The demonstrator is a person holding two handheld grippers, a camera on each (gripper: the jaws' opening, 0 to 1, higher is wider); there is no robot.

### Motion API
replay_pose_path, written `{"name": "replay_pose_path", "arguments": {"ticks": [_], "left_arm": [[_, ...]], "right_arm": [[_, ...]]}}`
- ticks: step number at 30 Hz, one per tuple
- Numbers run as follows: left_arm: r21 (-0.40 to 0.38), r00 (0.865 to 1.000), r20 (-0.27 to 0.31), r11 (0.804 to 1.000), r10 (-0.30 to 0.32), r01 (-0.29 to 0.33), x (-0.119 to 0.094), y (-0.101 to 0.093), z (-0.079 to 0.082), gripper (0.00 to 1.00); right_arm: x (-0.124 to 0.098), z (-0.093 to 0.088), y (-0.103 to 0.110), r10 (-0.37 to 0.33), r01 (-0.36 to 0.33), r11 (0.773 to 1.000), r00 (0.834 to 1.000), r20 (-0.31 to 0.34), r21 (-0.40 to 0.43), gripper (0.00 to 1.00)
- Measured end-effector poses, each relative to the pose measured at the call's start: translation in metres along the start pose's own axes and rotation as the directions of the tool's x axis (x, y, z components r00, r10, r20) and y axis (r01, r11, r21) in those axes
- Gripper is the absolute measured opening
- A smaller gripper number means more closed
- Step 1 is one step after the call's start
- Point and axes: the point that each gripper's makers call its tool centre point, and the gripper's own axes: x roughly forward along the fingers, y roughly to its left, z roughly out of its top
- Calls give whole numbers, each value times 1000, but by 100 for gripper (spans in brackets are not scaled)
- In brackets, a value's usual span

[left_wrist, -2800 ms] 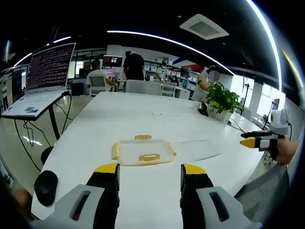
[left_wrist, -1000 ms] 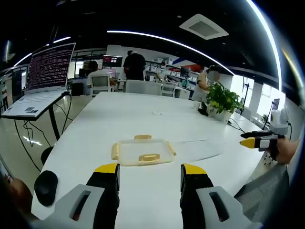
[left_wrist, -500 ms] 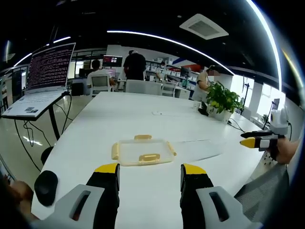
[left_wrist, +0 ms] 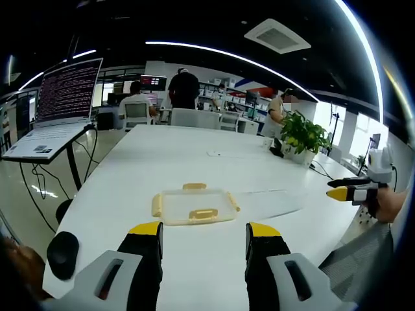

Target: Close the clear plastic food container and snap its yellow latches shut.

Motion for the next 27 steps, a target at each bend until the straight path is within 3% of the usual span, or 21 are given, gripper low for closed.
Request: {"name": "replay_pose_path", "arguments": {"ticks": [15,17,27], "left_arm": [[14,999,-22,999,-31,32,3,-4,-1,46],[43,999,-34,998,-37,38,6,-2,-1,46],[94,998,-32,994,-61,64,21,12,16,46]], "right_arm": [[7,4,12,52,-52,998,999,-10,-35,49],[10,5,13,58,-59,998,998,-13,-37,49],[31,19,24,99,-99,993,995,-15,-62,49]]}}
